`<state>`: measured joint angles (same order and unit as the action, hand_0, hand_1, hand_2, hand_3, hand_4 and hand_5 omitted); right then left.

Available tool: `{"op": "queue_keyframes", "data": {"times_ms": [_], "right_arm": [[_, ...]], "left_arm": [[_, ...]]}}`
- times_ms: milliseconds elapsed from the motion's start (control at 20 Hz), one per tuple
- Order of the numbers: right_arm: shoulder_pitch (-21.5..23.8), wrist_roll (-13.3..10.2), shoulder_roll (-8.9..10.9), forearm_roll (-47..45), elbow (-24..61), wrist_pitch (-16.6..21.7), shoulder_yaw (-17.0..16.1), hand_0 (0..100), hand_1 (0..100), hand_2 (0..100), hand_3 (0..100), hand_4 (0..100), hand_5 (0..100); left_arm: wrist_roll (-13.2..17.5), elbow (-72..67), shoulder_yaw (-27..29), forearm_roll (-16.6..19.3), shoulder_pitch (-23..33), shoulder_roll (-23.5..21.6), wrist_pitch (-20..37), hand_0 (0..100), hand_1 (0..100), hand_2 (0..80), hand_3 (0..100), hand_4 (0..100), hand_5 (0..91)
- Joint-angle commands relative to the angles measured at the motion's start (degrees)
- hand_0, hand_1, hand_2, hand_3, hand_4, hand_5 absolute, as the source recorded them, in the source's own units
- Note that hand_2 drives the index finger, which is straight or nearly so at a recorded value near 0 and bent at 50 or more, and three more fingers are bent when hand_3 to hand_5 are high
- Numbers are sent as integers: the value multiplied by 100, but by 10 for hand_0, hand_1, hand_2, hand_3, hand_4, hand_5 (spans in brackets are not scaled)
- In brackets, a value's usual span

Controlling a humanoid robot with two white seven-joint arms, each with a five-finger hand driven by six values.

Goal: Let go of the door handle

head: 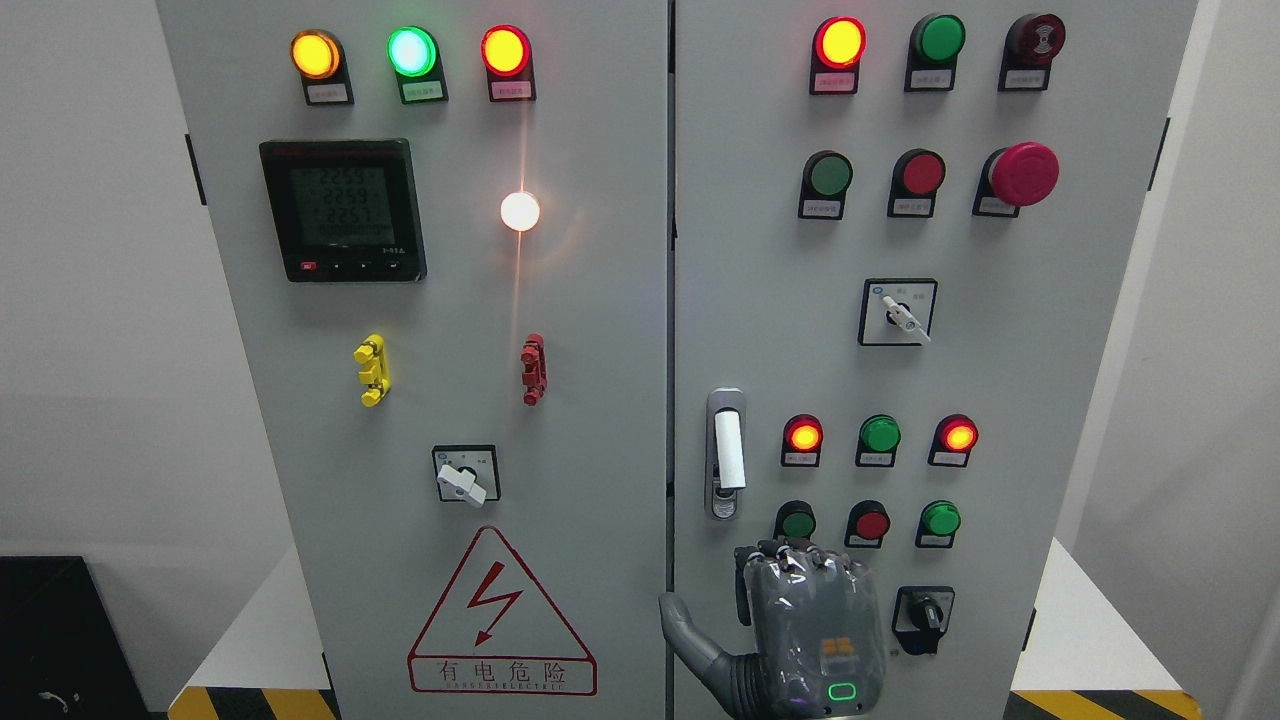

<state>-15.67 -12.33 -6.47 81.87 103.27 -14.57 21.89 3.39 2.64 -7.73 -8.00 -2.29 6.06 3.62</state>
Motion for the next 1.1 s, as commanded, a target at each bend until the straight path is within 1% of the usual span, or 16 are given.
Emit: {"op": "queue_keyframes", "data": {"times_ms": [0,200,351,601,701,851,1052], "right_arm": [[-129,47,-30,30,97,-19,-19,144,306,1000,1000,959,1000],[-191,55,-21,74,79,-37,-54,135,325,1000,1000,965,1000],[-323,82,-39,101,62,-46,-71,126,339,1000,1000,969,1000],[-542,99,-39,101,-35,-81,-159,145,369,1000,1000,974,1000],[-621,239,-39,101,-70,-81,-221,154,381,1000,1000,976,1000],[-762,266,-48,101,-166,-81,-229,163,385,1000,1000,977,1000],[-1008,301,-48,92,-360,-81,-361,170,393,1000,1000,977,1000]], "left_arm": [[3,0,0,0,0,0,-1,120,556,0,0,0,0],[3,0,0,0,0,0,-1,120,556,0,0,0,0],[3,0,0,0,0,0,-1,120,556,0,0,0,0],[3,0,0,0,0,0,-1,120,556,0,0,0,0],[3,0,0,0,0,0,-1,120,556,0,0,0,0],[3,0,0,0,0,0,-1,120,556,0,0,0,0],[3,0,0,0,0,0,-1,120,556,0,0,0,0]]}}
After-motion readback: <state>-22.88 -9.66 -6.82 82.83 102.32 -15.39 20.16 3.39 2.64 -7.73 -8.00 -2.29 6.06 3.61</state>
